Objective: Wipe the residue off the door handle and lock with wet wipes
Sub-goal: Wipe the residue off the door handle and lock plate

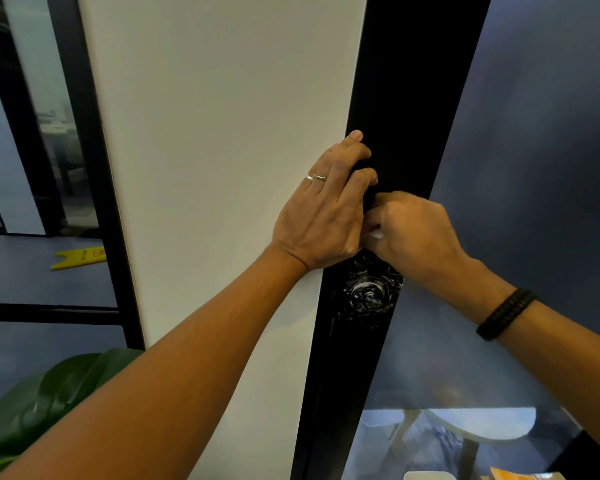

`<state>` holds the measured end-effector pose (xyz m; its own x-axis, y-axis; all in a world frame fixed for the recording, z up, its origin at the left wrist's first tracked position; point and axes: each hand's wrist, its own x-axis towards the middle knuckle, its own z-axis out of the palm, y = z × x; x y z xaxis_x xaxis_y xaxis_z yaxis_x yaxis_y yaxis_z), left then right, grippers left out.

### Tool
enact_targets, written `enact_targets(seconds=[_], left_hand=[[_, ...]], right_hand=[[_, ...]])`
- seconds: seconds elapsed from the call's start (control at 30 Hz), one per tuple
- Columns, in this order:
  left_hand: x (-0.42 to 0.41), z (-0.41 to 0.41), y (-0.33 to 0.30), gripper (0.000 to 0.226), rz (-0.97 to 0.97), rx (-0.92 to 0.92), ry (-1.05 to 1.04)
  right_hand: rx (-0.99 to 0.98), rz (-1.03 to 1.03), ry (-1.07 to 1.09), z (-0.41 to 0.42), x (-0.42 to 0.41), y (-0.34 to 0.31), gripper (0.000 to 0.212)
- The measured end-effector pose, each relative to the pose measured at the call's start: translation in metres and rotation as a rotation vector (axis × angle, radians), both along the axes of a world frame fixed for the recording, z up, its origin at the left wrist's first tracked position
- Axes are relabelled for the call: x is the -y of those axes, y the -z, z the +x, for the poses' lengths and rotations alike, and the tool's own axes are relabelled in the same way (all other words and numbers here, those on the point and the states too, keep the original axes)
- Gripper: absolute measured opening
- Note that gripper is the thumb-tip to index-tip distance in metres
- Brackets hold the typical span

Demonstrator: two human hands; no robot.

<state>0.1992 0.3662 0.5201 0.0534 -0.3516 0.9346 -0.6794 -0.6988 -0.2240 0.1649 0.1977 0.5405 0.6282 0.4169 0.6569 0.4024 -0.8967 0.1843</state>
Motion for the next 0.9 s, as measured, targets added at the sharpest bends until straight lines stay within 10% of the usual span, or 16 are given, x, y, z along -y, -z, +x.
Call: enact_targets(seconds=[0.27, 0.67, 0.9], left_hand=[[0.002, 0.002, 0.002, 0.030, -0.008, 0.018, -0.017], [0.002, 0.002, 0.003, 0.029, 0.006, 0.019, -0.051], [0.000, 0.001, 0.002, 0.027, 0.035, 0.008, -0.074]], right_hand=[[-0.115, 0.456, 0.062, -0.016, 0.050, 0.019, 0.013], [0.308, 0.585, -0.161, -0.077, 0.010, 0.116, 0.023], [0.098, 1.484, -0.169, -0.042, -0.030, 0.153, 0.008]])
